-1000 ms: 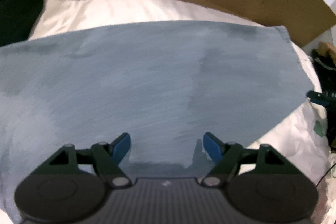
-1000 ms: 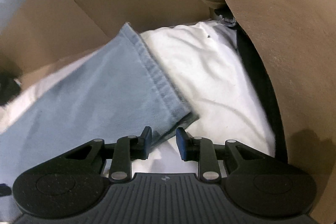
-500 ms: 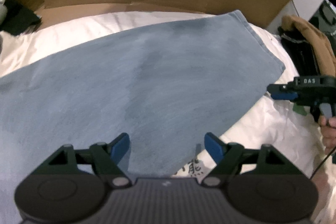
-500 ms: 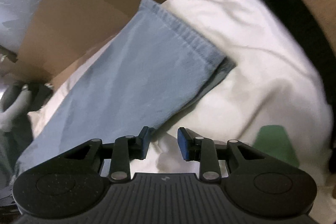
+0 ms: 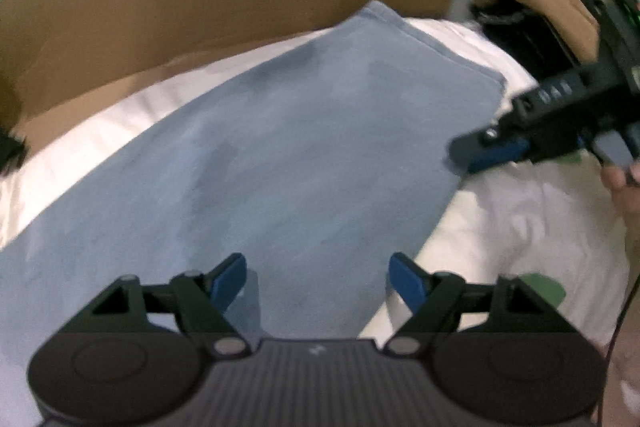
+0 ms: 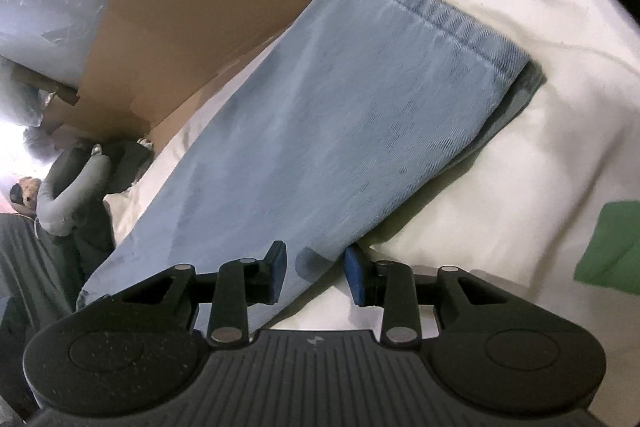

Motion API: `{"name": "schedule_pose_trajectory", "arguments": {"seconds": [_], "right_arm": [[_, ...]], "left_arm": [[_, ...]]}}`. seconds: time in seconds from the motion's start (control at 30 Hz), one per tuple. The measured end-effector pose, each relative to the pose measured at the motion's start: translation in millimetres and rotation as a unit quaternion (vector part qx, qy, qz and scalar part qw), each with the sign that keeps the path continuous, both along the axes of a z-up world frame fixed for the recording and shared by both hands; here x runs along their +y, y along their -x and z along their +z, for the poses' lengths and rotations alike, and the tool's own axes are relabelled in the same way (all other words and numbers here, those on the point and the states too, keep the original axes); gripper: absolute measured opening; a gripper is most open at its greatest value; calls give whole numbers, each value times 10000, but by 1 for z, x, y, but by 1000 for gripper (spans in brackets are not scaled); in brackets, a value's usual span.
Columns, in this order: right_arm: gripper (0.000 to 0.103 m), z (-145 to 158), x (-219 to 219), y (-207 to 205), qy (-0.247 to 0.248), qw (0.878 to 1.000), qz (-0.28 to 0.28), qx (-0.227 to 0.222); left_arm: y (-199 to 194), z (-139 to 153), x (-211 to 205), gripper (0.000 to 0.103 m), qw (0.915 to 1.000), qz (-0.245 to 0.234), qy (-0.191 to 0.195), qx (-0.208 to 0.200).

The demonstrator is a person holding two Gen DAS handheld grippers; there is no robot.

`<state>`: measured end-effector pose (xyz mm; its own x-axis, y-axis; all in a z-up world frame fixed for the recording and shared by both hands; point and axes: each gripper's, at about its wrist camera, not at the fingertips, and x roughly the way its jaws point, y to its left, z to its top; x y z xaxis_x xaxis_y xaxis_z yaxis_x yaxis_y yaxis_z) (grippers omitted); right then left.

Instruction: Fold clothes

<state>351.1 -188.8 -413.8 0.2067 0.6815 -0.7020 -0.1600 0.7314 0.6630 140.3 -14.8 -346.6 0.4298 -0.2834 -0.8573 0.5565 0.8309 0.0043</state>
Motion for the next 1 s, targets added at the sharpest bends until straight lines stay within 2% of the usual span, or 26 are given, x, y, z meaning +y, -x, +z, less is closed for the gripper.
{"name": "schedule_pose_trajectory", "arguments": {"seconds": [0.17, 0.27, 0.37, 0.43, 0.5, 0.53, 0.67, 0.73, 0.8, 0.83, 0.9, 0.93, 1.0], "right_arm": [[34, -4, 6, 4, -238, 9994, 137, 226], [32, -4, 12, 5, -375, 9987, 220, 281], [20, -3, 18, 4, -581, 9974, 290, 316], [18, -1, 21, 2, -651, 9969, 322, 297], [9, 0, 21, 1, -685, 9968, 315, 275], [9, 0, 20, 0, -702, 9967, 299, 268], [4, 1, 17, -5, -781, 9964, 215, 264], [4, 1, 16, -6, -794, 9963, 206, 254], [4, 1, 16, -7, -785, 9964, 200, 236], [6, 1, 16, -8, -771, 9966, 192, 232], [9, 1, 17, -9, -737, 9969, 188, 220], [14, 2, 18, -9, -745, 9969, 206, 175], [59, 5, 18, -10, -674, 9976, 150, 82]], "left_arm": [[8, -5, -18, 81, 9988, -486, 6, -45], [11, -9, -28, 80, 9983, -520, -149, -233], [12, -12, -33, 79, 9978, -523, -207, -346], [13, -14, -35, 78, 9976, -525, -232, -374], [12, -15, -34, 77, 9976, -514, -253, -379], [12, -15, -34, 77, 9977, -504, -264, -379], [11, -17, -30, 67, 9978, -411, -341, -399], [11, -15, -24, 56, 9982, -310, -319, -408], [9, -13, -16, 38, 9990, -149, -216, -355], [7, -12, -13, 32, 9994, -65, -130, -304], [4, -10, -7, 12, 9997, 85, 26, -225], [3, -8, -6, 10, 9996, 128, 72, -235], [2, -4, -7, 8, 9993, 190, 102, -295]]}}
